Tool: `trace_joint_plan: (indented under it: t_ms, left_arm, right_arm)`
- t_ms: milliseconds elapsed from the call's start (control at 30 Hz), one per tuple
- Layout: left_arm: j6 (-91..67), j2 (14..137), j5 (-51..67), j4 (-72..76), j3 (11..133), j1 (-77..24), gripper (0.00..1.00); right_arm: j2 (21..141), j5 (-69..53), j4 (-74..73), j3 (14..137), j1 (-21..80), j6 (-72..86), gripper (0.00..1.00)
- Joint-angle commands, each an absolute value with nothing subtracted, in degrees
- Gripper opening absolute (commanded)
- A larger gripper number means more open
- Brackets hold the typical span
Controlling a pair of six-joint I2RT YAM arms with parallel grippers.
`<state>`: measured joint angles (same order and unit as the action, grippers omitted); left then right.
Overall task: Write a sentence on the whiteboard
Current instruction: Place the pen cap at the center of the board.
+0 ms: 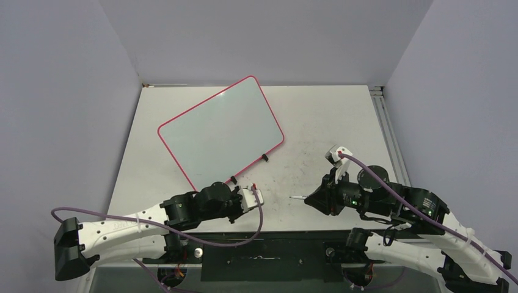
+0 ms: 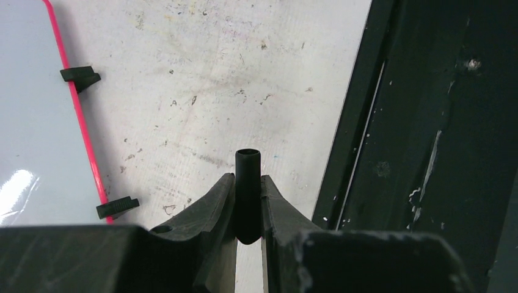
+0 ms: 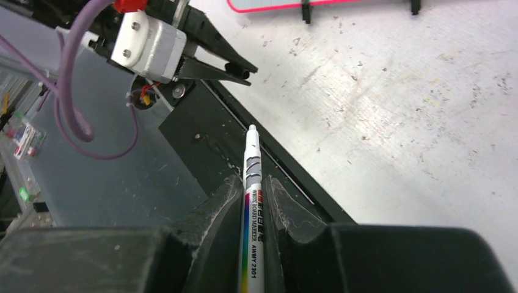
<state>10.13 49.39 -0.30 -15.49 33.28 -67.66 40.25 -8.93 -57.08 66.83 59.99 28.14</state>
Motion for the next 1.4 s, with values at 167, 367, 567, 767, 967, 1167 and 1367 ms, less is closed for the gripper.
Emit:
trace_joint_plan:
  t_ms: [167, 367, 567, 767, 967, 1167, 1367]
  left_arm:
    - [-15.4, 55.6, -10.8, -7.8, 35.6, -69.4, 0.00]
    - [-23.4, 65.2, -21.3, -2.7, 35.4, -71.9, 0.00]
    - [-27.7, 77.2, -21.7, 1.2, 38.7, -71.9, 0.00]
    - [-29.9, 83.5, -21.4, 1.8, 40.5, -71.8, 0.00]
    - [-30.8, 86.0, -22.2, 1.2, 40.9, -71.8, 0.01]
    - [-31.2, 88.3, -22.8, 0.1, 41.7, -72.0, 0.11]
    - [-31.6, 89.2, -22.9, 0.1, 41.9, -72.0, 0.30]
  right_arm:
    - [33.1, 14.1, -41.8, 55.9, 59.8, 33.7, 0.05]
    - [35.8, 28.4, -30.4, 49.6, 59.9, 34.0, 0.05]
    - [37.8, 37.3, -19.9, 41.9, 59.0, 30.8, 0.05]
    - [35.5, 29.6, -15.0, 35.7, 48.4, 30.6, 0.05]
    - [36.1, 18.4, -12.3, 33.5, 38.4, 29.9, 0.05]
    - [37.4, 16.0, -11.7, 33.8, 36.1, 29.7, 0.05]
    - [36.9, 15.9, -12.4, 33.5, 35.8, 30.1, 0.05]
